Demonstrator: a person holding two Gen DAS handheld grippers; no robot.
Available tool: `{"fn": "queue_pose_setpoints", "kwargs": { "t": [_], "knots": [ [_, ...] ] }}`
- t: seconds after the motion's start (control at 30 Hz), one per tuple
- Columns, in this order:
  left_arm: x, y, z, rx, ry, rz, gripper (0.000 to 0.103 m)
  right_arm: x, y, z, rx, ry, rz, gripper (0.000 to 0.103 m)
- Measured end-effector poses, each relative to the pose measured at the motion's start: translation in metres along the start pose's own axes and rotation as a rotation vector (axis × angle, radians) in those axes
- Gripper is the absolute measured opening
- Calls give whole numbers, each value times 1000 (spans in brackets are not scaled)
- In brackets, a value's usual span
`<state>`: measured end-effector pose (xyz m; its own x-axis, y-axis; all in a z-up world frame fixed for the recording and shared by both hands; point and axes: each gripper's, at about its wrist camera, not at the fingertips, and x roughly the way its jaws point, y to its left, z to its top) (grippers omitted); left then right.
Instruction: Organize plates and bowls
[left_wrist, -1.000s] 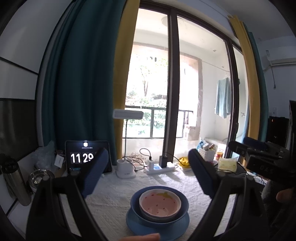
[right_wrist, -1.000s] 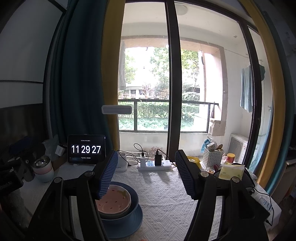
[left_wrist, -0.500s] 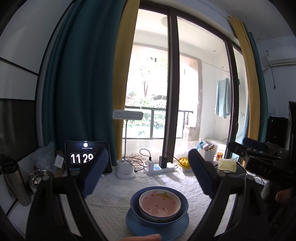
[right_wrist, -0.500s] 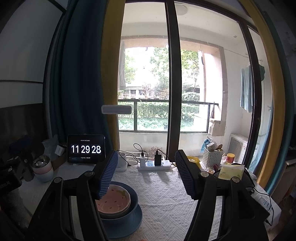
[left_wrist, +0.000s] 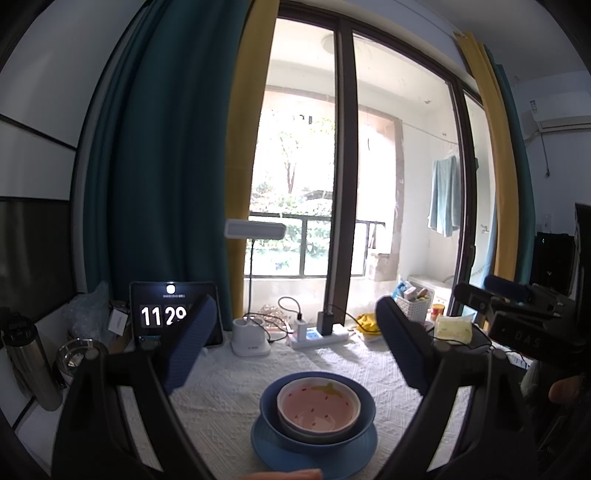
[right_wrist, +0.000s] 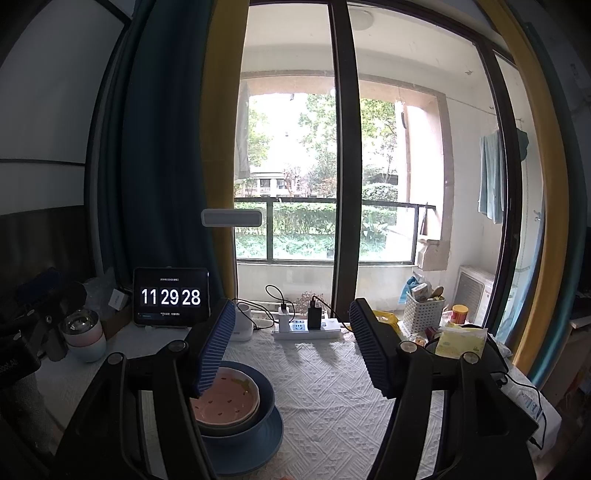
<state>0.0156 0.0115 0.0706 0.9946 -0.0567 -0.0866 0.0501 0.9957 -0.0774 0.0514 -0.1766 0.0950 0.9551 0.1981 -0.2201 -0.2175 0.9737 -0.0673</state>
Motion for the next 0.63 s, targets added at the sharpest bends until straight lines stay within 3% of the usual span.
{"fn": "queue_pose_setpoints", "kwargs": {
  "t": [0.63],
  "knots": [
    [0,-2,2,-2,0,-15,90,0,0,0,-2,3,-1,68]
  ]
}}
